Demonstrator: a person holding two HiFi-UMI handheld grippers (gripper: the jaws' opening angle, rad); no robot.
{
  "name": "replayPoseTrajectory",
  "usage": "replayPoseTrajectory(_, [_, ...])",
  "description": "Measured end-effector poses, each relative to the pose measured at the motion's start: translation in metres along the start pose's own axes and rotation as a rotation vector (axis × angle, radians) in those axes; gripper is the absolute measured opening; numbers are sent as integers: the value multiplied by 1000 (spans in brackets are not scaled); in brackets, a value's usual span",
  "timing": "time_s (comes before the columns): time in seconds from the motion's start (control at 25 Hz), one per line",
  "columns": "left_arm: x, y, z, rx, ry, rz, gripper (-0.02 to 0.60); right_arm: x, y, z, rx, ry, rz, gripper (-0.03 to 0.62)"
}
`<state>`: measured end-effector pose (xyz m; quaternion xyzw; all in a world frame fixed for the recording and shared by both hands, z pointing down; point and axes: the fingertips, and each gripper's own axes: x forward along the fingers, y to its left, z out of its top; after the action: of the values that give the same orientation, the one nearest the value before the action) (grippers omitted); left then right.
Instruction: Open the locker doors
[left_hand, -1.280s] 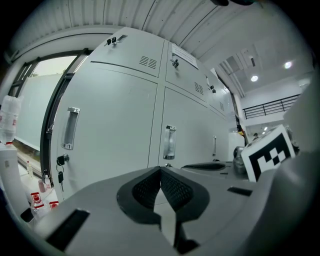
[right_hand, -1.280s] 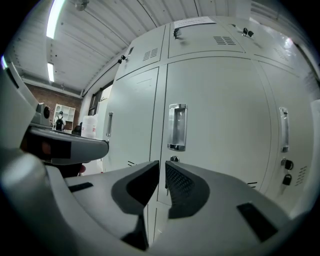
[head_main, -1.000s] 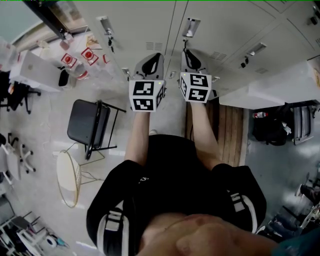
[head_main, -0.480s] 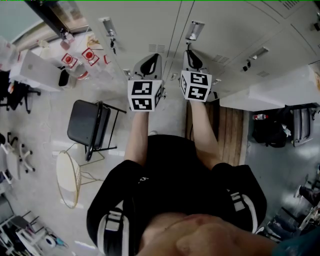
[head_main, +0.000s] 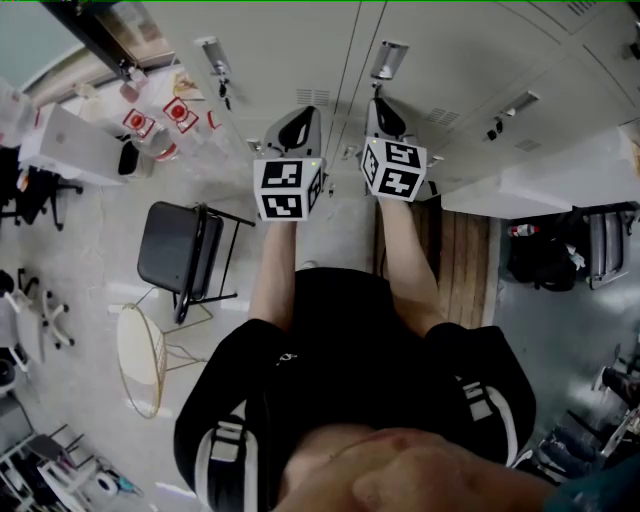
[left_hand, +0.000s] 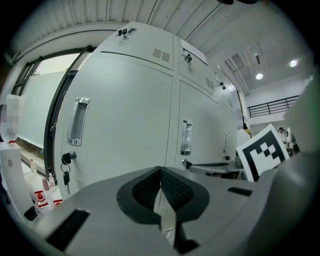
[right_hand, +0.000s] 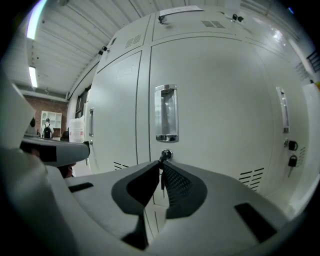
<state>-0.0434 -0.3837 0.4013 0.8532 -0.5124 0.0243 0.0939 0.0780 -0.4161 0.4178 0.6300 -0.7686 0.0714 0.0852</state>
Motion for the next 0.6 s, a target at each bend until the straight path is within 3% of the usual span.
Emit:
replayPoseTrajectory(0.16, [2, -1, -2, 1, 3, -7, 11, 0, -2, 0, 108, -1, 31, 37])
replayPoseTrajectory(0.6, [1, -3, -3, -12, 0, -15, 11, -1, -4, -2, 262, -47, 82, 34])
